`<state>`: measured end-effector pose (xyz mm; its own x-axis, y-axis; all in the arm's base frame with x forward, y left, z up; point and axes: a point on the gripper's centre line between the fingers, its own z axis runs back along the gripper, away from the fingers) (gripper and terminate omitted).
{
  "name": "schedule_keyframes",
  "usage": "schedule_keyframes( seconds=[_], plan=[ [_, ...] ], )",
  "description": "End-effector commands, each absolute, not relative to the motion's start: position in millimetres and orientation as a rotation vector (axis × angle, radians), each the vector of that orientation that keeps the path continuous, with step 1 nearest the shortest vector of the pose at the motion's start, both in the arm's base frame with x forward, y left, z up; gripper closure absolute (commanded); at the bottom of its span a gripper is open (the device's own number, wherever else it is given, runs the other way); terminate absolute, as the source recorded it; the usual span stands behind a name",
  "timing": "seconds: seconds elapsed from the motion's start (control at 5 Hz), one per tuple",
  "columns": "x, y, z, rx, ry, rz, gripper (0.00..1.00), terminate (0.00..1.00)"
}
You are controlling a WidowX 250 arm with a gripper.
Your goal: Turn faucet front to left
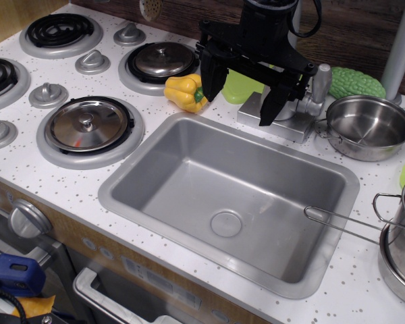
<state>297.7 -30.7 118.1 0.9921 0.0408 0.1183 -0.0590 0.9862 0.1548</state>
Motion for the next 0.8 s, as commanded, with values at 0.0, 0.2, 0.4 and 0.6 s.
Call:
schedule_keyframes(
  seconds=[0.0, 0.2, 0.4, 0.6],
  plan=[
    [297.7, -30.7, 118.1, 0.159, -0.115, 0.050, 0.00, 0.00],
    [296.2, -48.4, 123.6, 0.150, -0.158, 0.041, 0.00, 0.00],
    [305.5, -63.0, 128.7, 0.130, -0.167, 0.042, 0.00, 0.00],
    [316.4, -74.8, 125.8, 0.137, -0.210, 0.044, 0.00, 0.00]
  ],
)
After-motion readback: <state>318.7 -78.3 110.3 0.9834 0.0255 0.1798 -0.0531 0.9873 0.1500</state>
